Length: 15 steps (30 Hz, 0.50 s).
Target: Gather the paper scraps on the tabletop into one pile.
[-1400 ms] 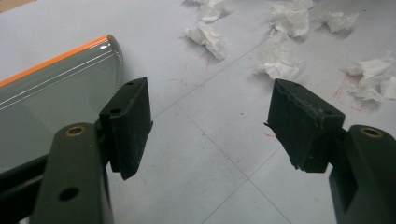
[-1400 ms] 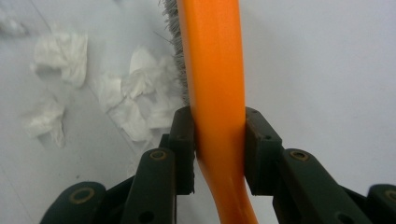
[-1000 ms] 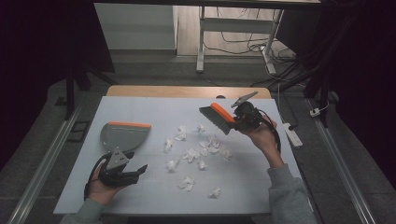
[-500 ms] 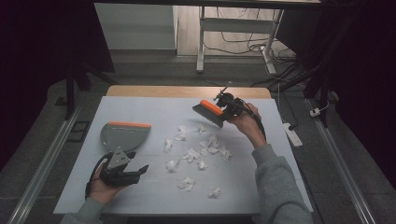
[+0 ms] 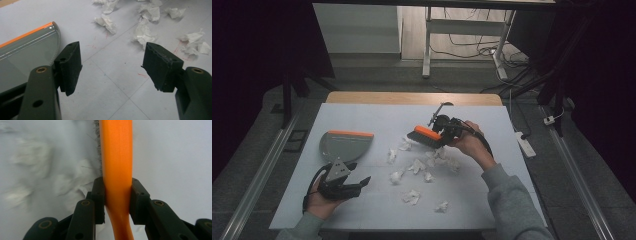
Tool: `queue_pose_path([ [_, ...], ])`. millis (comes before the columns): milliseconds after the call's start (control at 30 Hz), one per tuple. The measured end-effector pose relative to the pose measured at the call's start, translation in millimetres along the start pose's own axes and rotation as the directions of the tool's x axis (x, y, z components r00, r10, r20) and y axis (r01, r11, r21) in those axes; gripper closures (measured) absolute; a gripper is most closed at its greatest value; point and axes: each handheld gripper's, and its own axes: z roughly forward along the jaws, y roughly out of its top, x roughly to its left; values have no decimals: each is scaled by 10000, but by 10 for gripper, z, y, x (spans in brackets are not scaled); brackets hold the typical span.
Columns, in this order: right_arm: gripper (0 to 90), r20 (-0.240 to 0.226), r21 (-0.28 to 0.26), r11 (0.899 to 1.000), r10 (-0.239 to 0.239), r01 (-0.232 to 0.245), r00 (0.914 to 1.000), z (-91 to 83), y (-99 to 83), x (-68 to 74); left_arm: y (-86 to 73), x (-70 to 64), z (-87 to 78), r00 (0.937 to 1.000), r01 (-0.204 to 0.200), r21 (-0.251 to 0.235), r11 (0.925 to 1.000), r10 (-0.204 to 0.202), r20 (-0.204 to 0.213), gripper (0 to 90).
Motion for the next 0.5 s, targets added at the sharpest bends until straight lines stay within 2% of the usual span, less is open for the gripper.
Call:
queue_pose_path([
  [67, 699, -152, -214, 9997, -91, 88, 9998, -55, -33, 37, 3, 0, 3, 10000, -7, 9, 10000, 7, 3, 323],
  [133, 699, 252, -426, 9991, -31, 41, 9997, -111, -39, 25, 9, -1, 9, 10000, 0, 2, 10000, 0, 13, 323],
  [267, 699, 663, -849, 9954, 491, -434, 9966, -175, -3, -148, 17, -6, 19, 10000, -33, 16, 10000, 33, 34, 323],
  [367, 699, 1011, -685, 9924, 1091, -1025, 9889, -83, 63, -341, 21, -8, 33, 10000, -45, 34, 10000, 45, 50, 323],
  [433, 699, 886, -510, 9912, 1262, -1221, 9880, 13, 96, -452, 21, -9, 35, 10000, -50, 20, 10000, 50, 68, 323],
  [500, 699, 775, -365, 9914, 1280, -1255, 9887, 92, 122, -506, 19, -7, 38, 9999, -57, 28, 10000, 56, 101, 323],
])
